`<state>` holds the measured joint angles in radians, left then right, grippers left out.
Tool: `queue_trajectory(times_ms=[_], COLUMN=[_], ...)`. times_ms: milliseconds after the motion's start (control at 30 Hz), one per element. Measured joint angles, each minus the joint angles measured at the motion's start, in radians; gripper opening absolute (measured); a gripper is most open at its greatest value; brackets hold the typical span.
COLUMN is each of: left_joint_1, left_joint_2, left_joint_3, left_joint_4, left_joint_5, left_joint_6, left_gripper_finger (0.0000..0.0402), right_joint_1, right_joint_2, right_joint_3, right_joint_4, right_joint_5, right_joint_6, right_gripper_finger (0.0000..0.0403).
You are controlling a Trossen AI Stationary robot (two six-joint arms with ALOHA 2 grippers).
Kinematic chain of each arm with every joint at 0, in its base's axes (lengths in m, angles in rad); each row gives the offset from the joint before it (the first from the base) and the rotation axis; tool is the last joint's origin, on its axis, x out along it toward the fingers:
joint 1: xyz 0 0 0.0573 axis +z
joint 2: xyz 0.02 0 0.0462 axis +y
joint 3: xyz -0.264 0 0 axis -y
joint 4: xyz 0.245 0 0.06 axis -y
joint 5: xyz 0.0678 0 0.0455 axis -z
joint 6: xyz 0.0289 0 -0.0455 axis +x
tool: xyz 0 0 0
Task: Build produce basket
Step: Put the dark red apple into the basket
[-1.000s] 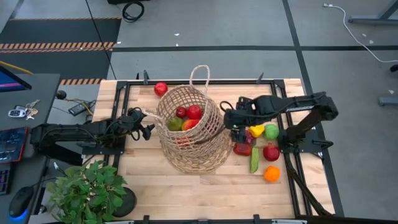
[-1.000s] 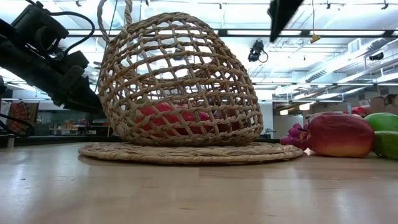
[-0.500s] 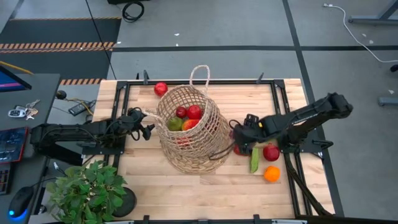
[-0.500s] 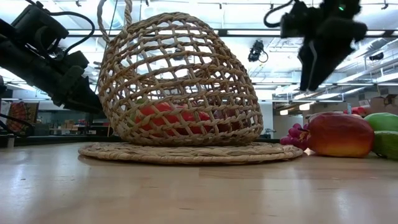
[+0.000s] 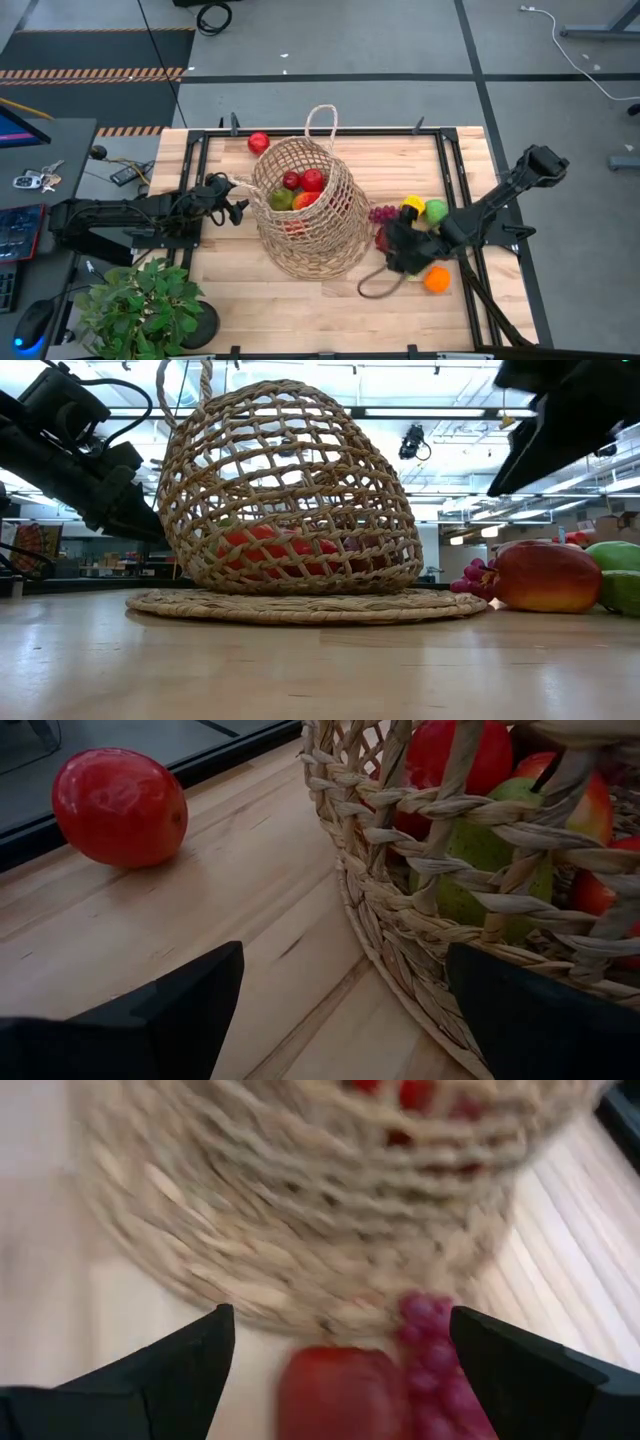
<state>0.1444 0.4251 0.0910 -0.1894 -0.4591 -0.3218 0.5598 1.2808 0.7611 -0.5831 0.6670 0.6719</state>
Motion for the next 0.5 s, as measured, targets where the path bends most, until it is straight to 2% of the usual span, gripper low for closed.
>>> queue_trajectory(times_ms=[67, 267, 500], left_joint_1=[0.0, 0.0, 0.0], left_joint_2=[0.0, 0.0, 0.0], left_joint_3=[0.0, 0.0, 0.0], left_joint_4=[0.0, 0.0, 0.0], left_joint_5=[0.0, 0.0, 0.0], left_joint_6=[0.0, 0.0, 0.0], left_gripper_finger=[0.0357, 0.0357, 0.0357], right_joint_1=[0.052, 0.167, 0.295], right_joint_2=[0.001, 0.0, 0.044], right_joint_3=[-0.026, -0.026, -0.026], right_joint_4=[0.073, 0.085, 0.054], right_joint_5=[0.05, 0.059, 0.28], right_joint_6=[-0.01, -0.013, -0.04], right_gripper_finger=[0.0372, 0.0372, 0.0372])
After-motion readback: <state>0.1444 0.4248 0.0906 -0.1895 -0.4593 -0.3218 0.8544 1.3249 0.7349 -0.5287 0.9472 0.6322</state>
